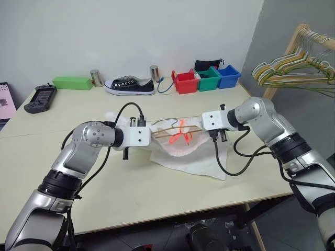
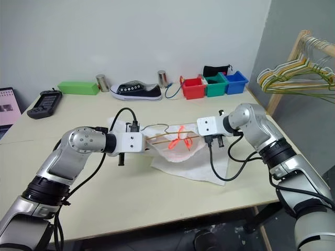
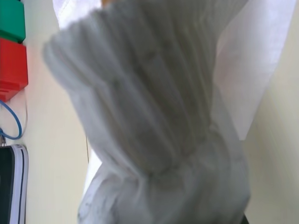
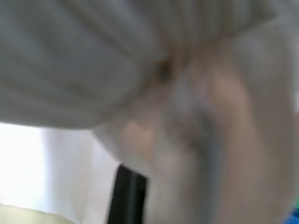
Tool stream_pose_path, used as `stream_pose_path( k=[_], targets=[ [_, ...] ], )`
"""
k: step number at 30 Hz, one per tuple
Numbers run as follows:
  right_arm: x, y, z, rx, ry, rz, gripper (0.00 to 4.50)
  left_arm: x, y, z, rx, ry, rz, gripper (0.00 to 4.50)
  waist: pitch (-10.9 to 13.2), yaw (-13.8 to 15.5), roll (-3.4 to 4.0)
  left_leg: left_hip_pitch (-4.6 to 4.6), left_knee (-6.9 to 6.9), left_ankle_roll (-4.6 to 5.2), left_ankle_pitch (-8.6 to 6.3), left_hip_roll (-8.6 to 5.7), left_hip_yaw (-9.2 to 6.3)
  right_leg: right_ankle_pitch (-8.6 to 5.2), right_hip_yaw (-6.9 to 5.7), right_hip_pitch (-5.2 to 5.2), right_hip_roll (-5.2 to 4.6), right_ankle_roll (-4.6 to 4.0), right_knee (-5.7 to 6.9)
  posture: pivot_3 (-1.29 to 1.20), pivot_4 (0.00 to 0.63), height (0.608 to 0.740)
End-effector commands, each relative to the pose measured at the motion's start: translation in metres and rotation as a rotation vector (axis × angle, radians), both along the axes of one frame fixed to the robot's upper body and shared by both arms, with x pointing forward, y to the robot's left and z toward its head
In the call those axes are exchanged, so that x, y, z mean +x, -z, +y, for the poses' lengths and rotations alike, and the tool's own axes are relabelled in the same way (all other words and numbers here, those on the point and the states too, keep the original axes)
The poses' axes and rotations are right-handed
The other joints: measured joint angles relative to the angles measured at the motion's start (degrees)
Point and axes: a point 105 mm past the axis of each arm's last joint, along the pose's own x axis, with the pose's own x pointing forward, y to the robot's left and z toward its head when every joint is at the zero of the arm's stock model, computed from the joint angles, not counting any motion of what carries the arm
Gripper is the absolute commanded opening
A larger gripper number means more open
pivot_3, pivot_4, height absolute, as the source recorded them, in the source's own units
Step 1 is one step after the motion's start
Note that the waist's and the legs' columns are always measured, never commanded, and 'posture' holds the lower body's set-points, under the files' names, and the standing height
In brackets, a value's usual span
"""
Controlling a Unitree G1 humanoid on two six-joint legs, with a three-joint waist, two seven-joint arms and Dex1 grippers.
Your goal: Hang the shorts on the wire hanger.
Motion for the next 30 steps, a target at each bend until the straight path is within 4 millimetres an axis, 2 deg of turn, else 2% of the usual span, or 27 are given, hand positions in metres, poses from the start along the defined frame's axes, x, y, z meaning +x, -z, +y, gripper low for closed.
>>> stream_pose_path(
  k=[1, 7, 8, 12, 21, 26, 30],
  targets=[
    [0.005, -0.013, -0.009, 0.019, 0.038, -0.049, 0.03, 0.001, -0.021, -0.012, -0.002, 0.07, -0.083, 0.06, 0.0, -0.04, 0.0, 0.0, 0.0, 0.0, 0.0, 0.0, 0.01, 0.0, 0.01, 0.0, 0.0, 0.0, 0.0, -0.21, 0.0, 0.74],
    [0.002, -0.01, -0.012, 0.037, 0.065, -0.019, 0.03, 0.007, -0.026, -0.016, -0.025, 0.081, -0.11, 0.06, 0.0, -0.1, 0.0, 0.04, 0.0, 0.0, 0.0, 0.0, 0.01, 0.0, 0.01, 0.04, 0.0, 0.0, 0.0, -0.22, 0.0, 0.74],
    [0.002, -0.01, -0.012, 0.048, 0.072, -0.017, 0.0, 0.007, -0.028, -0.016, -0.041, 0.081, -0.108, 0.71, 0.0, -0.09, 0.0, 0.04, 0.0, 0.0, 0.0, 0.0, 0.0, 0.0, 0.0, 0.04, 0.0, 0.0, 0.0, -0.22, 0.0, 0.74],
    [0.001, -0.013, -0.013, 0.091, 0.11, -0.008, 0.0, 0.008, -0.038, -0.016, -0.095, 0.074, -0.097, 1.48, -0.01, -0.1, 0.01, 0.03, 0.02, 0.0, 0.0, -0.02, 0.01, 0.0, 0.01, 0.04, -0.03, 0.01, 0.0, -0.23, 0.0, 0.74],
    [-0.005, -0.01, -0.021, 0.167, 0.199, 0.039, 0.0, -0.005, -0.057, -0.014, -0.195, 0.111, -0.011, 3.4, -0.01, -0.43, 0.01, 0.07, 0.02, 0.0, 0.0, -0.02, 0.02, 0.0, 0.01, 0.06, -0.03, 0.02, 0.01, -0.25, 0.0, 0.74],
    [-0.013, -0.004, -0.026, 0.202, 0.249, 0.066, 0.0, -0.001, -0.073, -0.009, -0.261, 0.088, -0.028, 4.44, -0.01, -0.43, 0.01, 0.07, 0.02, 0.0, 0.0, -0.02, 0.01, -0.01, 0.0, 0.07, -0.02, 0.03, 0.0, -0.26, 0.0, 0.74],
    [-0.019, 0.004, -0.027, 0.254, 0.311, 0.086, 0.0, -0.001, -0.086, -0.009, -0.323, 0.077, -0.04, 4.48, -0.02, -0.57, 0.0, 0.07, 0.02, 0.0, 0.0, -0.02, 0.02, -0.01, 0.01, 0.07, -0.02, 0.03, 0.0, -0.27, 0.0, 0.74]
  ],
)
